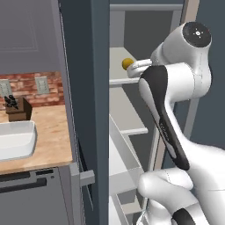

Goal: Take the lemon and potato out of the freezer and place them in the tupperware container on the counter. Then put the tupperware containing the vegetables back in the freezer.

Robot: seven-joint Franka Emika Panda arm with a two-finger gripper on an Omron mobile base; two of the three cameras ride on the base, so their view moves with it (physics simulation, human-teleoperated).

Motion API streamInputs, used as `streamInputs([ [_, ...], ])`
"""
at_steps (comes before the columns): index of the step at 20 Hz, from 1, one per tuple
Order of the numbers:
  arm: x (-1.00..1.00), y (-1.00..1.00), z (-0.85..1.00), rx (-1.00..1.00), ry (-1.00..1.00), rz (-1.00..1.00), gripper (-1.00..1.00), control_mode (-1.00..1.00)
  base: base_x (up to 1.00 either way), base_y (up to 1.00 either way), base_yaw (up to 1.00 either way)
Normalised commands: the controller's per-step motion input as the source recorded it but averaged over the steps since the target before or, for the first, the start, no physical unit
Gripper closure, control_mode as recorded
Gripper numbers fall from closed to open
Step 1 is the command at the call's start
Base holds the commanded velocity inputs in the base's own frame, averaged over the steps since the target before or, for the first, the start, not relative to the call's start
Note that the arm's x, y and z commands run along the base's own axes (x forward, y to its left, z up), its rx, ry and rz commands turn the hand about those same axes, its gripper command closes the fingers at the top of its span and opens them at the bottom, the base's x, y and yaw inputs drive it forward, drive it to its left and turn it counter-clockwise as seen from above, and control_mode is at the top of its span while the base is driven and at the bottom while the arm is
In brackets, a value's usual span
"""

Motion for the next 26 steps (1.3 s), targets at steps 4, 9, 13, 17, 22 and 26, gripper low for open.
streamInputs([
  [4, 0.65, 0.09, 0.0, -0.08, 0.0, -0.06, -1.0, -1.0, 0.0, 0.0, 0.0],
  [9, 0.67, 0.01, 0.0, -0.06, 0.0, -0.07, -1.0, -1.0, 0.0, 0.0, 0.0],
  [13, 0.64, 0.0, 0.0, -0.04, 0.0, -0.06, -1.0, -1.0, 0.0, 0.0, 0.0],
  [17, 0.63, 0.0, 0.0, -0.02, 0.0, -0.05, -1.0, -1.0, 0.0, 0.0, 0.0],
  [22, 0.52, 0.01, -0.06, -0.02, 0.0, -0.04, -1.0, -1.0, 0.0, 0.0, 0.0],
  [26, 0.43, 0.0, -0.12, 0.0, 0.0, -0.03, -1.0, -1.0, 0.0, 0.0, 0.0],
])
